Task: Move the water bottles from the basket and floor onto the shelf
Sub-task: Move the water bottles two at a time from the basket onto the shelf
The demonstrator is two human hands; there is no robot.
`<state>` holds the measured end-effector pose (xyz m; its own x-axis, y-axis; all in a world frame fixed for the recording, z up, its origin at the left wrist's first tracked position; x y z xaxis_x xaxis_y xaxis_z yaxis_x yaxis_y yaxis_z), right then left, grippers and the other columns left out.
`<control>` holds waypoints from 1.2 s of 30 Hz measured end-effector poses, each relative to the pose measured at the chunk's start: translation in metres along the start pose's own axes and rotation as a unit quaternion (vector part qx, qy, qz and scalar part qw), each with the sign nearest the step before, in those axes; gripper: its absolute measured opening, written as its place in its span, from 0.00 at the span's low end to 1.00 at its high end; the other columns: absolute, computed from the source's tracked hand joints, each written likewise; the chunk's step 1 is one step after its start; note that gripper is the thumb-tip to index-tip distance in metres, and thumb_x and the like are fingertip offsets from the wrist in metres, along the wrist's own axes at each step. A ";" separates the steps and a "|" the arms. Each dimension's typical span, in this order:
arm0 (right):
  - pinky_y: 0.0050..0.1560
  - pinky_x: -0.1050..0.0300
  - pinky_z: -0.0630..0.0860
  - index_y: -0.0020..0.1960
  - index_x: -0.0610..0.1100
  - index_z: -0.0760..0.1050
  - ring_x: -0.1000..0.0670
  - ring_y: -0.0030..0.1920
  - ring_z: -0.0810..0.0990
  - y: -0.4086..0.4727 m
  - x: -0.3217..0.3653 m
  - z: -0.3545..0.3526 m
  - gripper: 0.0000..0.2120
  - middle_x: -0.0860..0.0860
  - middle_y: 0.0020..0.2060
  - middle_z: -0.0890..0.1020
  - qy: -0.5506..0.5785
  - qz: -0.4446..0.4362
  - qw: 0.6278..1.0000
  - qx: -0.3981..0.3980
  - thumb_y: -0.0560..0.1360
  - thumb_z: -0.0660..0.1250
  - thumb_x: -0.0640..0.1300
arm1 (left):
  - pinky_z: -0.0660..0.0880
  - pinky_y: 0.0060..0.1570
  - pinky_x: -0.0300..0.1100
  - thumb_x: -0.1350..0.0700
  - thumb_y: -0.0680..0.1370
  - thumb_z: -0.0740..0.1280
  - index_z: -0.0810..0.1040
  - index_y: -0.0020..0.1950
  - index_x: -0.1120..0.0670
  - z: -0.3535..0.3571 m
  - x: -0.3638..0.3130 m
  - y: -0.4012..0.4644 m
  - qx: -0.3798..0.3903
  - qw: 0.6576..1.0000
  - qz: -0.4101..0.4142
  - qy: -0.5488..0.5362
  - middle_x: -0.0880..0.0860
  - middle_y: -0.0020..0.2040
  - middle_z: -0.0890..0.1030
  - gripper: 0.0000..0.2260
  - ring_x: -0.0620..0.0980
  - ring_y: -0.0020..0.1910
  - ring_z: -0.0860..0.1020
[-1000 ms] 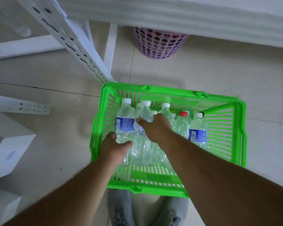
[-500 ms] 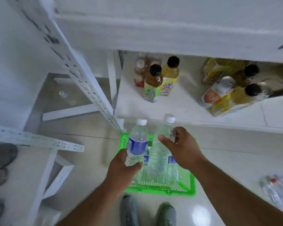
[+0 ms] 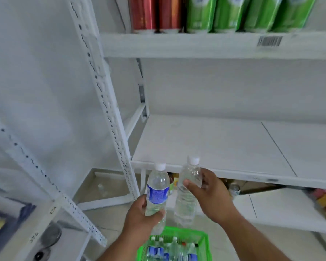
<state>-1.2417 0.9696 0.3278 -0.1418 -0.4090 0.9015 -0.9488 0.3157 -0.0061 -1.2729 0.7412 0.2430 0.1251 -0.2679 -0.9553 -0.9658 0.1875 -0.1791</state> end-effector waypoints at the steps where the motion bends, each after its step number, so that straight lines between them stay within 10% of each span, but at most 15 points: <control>1: 0.55 0.47 0.79 0.55 0.53 0.77 0.56 0.48 0.83 -0.004 0.014 -0.011 0.15 0.58 0.47 0.85 0.008 -0.013 1.000 -0.010 0.71 0.74 0.57 | 0.78 0.49 0.41 0.54 0.62 0.78 0.81 0.53 0.46 0.000 -0.015 -0.007 -0.004 1.000 0.009 0.000 0.45 0.48 0.86 0.21 0.43 0.49 0.84; 10: 0.43 0.68 0.71 0.58 0.57 0.74 0.66 0.46 0.79 -0.012 0.080 -0.071 0.18 0.64 0.46 0.81 -0.005 -0.079 0.995 -0.055 0.71 0.73 0.60 | 0.74 0.38 0.27 0.56 0.65 0.78 0.80 0.48 0.38 0.004 -0.106 -0.029 -0.041 0.995 0.089 0.030 0.43 0.44 0.86 0.17 0.39 0.41 0.83; 16: 0.58 0.50 0.77 0.66 0.50 0.73 0.55 0.54 0.80 0.022 0.082 -0.072 0.27 0.58 0.55 0.82 -0.022 -0.060 0.996 -0.057 0.71 0.71 0.61 | 0.74 0.41 0.34 0.50 0.66 0.78 0.80 0.50 0.40 0.005 -0.125 0.003 -0.042 0.995 0.076 0.044 0.38 0.46 0.85 0.16 0.36 0.43 0.82; 26: 0.42 0.65 0.70 0.63 0.52 0.72 0.61 0.45 0.76 0.134 0.091 -0.033 0.26 0.66 0.44 0.76 -0.064 -0.030 0.994 -0.078 0.70 0.72 0.63 | 0.67 0.30 0.20 0.52 0.69 0.78 0.74 0.43 0.37 -0.018 -0.127 0.125 -0.052 0.995 0.065 0.055 0.34 0.40 0.77 0.15 0.19 0.40 0.72; 32: 0.40 0.66 0.71 0.51 0.57 0.72 0.62 0.44 0.78 0.194 0.090 -0.002 0.15 0.64 0.43 0.79 -0.073 -0.010 0.994 -0.085 0.70 0.73 0.59 | 0.68 0.52 0.37 0.49 0.69 0.77 0.75 0.58 0.45 -0.032 -0.113 0.198 -0.050 0.994 0.050 0.078 0.45 0.55 0.75 0.20 0.44 0.54 0.74; 36: 0.51 0.57 0.76 0.57 0.50 0.74 0.52 0.51 0.80 0.228 0.084 0.010 0.21 0.56 0.50 0.81 -0.064 0.007 0.995 -0.078 0.70 0.74 0.58 | 0.70 0.49 0.36 0.47 0.68 0.77 0.76 0.61 0.46 -0.035 -0.106 0.232 -0.046 0.995 0.041 0.077 0.45 0.55 0.77 0.23 0.44 0.52 0.77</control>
<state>-1.4726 0.9984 0.3974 -0.1981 -0.5064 0.8393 -0.8928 0.4465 0.0587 -1.5185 0.7803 0.3114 0.0161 -0.3980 -0.9172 -0.9890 0.1284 -0.0731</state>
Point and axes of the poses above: each hand's wrist, its own y-axis towards the middle knuckle, its own z-axis out of the palm, x = y × z, the point moved 5 cm from there along y, towards the middle knuckle
